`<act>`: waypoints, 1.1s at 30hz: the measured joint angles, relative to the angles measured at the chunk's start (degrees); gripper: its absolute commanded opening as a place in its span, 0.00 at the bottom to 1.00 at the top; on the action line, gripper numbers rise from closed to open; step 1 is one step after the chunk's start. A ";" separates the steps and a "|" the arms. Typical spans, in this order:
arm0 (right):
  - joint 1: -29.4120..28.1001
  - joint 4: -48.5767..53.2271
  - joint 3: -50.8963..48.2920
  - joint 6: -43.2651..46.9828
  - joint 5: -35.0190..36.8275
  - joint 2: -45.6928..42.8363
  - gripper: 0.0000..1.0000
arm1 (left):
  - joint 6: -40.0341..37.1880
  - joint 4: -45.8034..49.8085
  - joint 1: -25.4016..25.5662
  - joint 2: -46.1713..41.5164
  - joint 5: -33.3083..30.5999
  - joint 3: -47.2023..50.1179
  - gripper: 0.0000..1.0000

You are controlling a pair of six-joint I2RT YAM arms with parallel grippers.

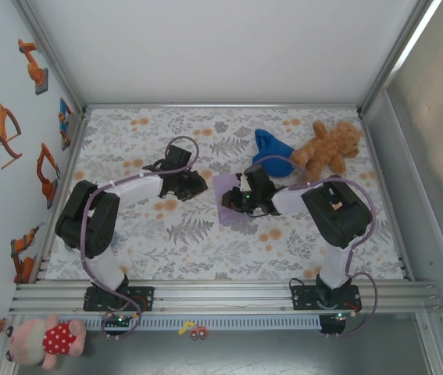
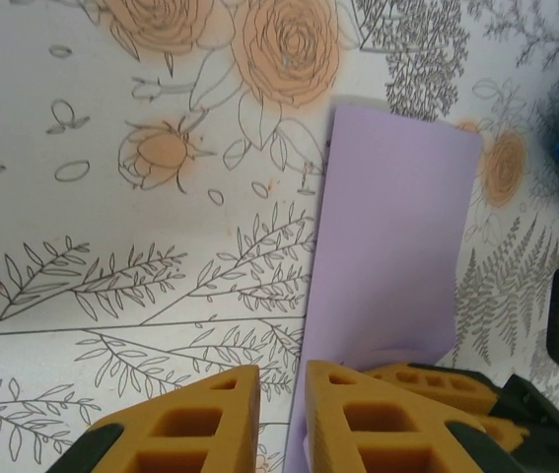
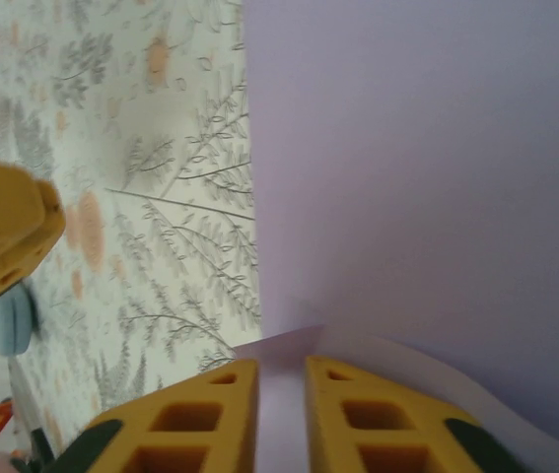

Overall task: Fold a paper plane with a square sheet of paper (pick it up from the middle)
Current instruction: Fold the triangle a second time at the center of the table.

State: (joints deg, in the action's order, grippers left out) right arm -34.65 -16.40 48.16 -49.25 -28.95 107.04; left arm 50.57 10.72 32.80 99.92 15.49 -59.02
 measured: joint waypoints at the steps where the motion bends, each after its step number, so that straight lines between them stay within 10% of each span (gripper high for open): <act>1: 0.00 1.09 0.35 0.48 0.35 0.02 0.09 | 0.02 -0.48 0.39 -0.09 0.20 0.52 0.17; 33: -0.63 14.19 4.70 2.73 5.27 -1.22 0.00 | 0.02 -3.91 6.40 10.25 7.52 -3.87 0.00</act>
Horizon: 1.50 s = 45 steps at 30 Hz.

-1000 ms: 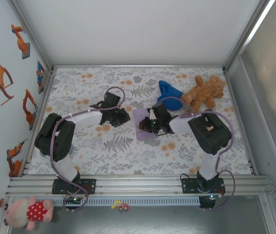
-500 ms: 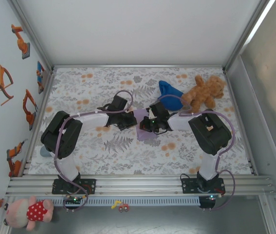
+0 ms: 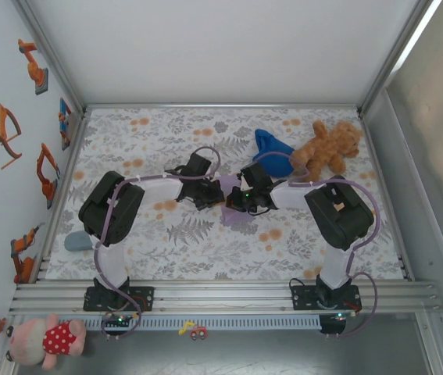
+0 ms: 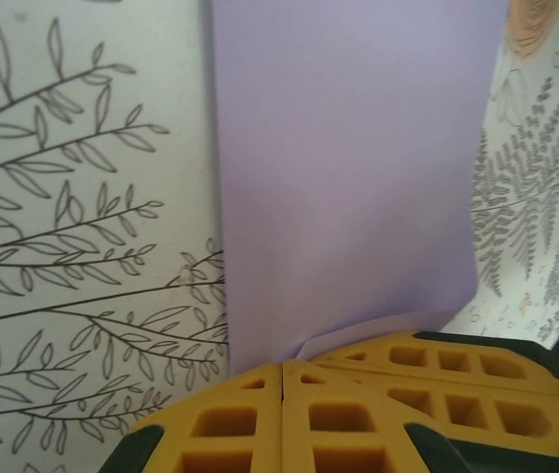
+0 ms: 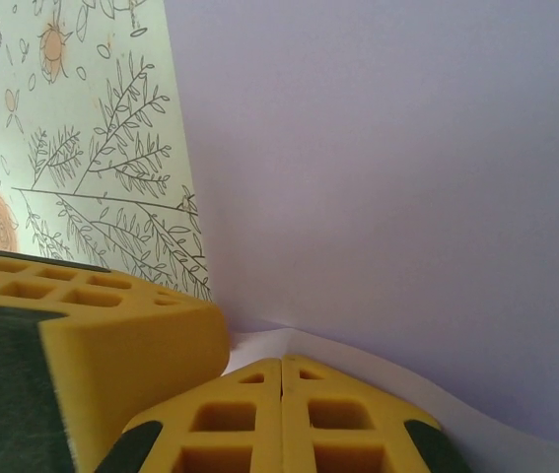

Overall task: Fold a paper plane with a square sheet of paper (pick it up from the middle)
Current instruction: Fold the triangle a second time at the center of the table.

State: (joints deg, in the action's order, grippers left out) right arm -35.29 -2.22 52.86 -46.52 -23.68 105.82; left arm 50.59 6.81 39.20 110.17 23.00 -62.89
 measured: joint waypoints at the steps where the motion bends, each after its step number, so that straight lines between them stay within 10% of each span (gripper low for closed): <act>1: 0.00 -0.04 -0.07 -0.15 0.00 0.00 0.00 | 0.00 0.33 0.11 0.15 -0.09 0.00 0.00; 45: 1.46 -6.08 -5.38 0.44 2.23 -2.38 0.00 | -5.11 7.72 0.48 -3.26 -2.93 -1.99 0.03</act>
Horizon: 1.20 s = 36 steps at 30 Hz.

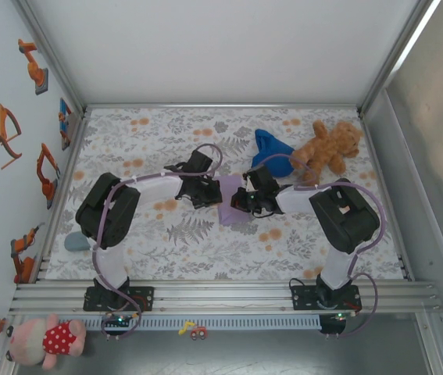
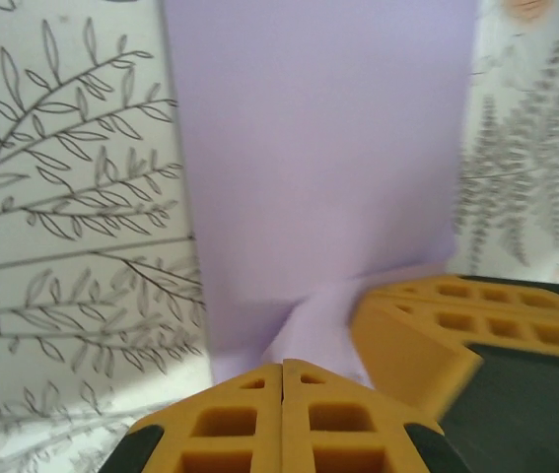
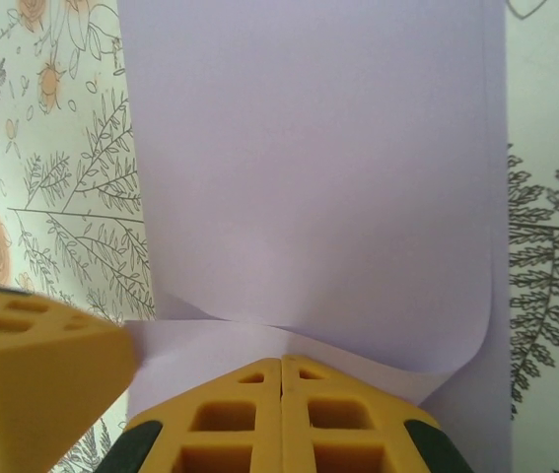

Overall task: Fold a paper plane with a square sheet of paper (pick it up from the middle)
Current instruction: Fold the triangle a second time at the center of the table.

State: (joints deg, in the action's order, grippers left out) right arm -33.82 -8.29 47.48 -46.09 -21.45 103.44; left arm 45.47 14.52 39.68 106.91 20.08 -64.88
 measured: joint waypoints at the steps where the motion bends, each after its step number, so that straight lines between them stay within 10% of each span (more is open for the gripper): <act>1: 0.00 -0.31 -0.15 -0.20 0.02 0.00 0.00 | 0.46 -0.59 0.00 -1.05 0.42 0.81 0.03; 36: 0.00 -2.29 -0.61 -3.43 -0.11 0.37 0.00 | 5.92 1.09 6.05 -2.54 -0.55 4.96 0.10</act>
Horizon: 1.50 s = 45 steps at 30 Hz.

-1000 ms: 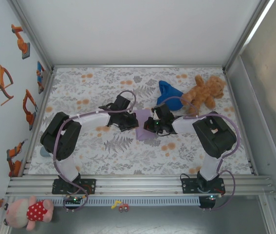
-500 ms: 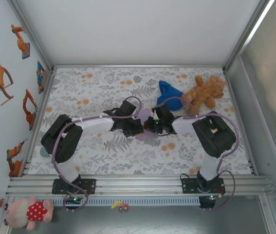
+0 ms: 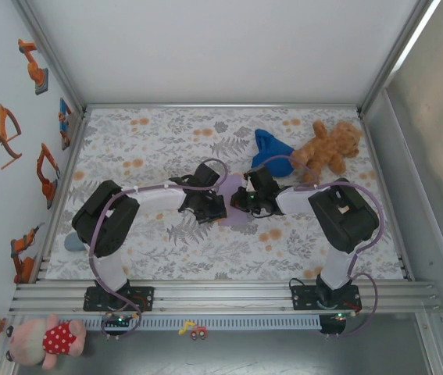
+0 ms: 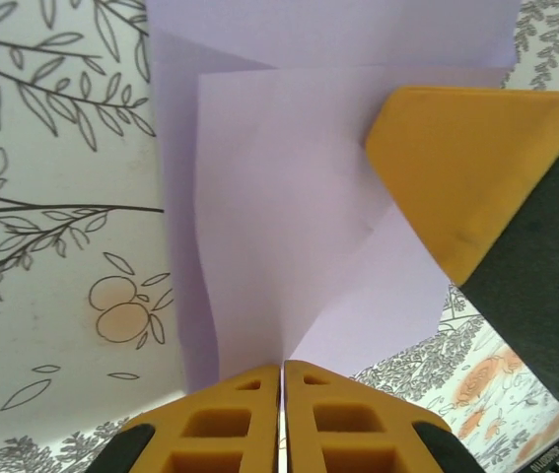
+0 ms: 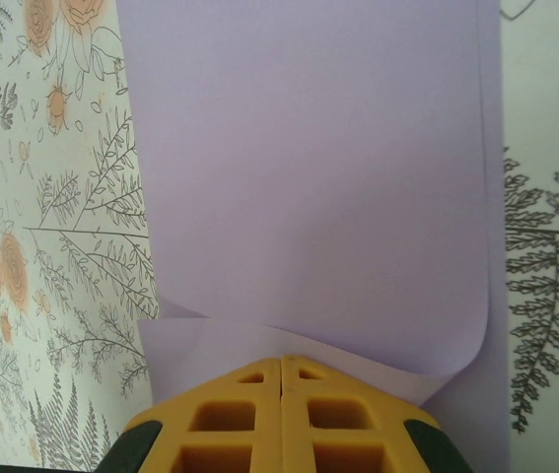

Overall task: Fold a paper plane with a square sheet of paper (pick it up from the middle)
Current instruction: Fold the triangle a second time at the center of the table.

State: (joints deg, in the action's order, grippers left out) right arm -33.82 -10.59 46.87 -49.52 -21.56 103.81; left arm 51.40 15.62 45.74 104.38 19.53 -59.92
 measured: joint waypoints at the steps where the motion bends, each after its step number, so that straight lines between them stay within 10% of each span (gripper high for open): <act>1: 0.00 0.00 0.00 0.00 0.00 0.00 0.00 | -0.13 0.22 0.00 0.09 -0.28 -0.09 0.10; 45: -1.01 6.14 1.77 2.97 -6.36 -3.85 0.00 | -1.25 3.69 0.00 1.62 -3.26 -1.38 0.05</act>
State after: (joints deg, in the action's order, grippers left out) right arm -34.83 -4.45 48.64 -46.54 -27.92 99.96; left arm 50.15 19.31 45.74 106.00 16.27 -61.30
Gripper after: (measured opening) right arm 0.049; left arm 0.055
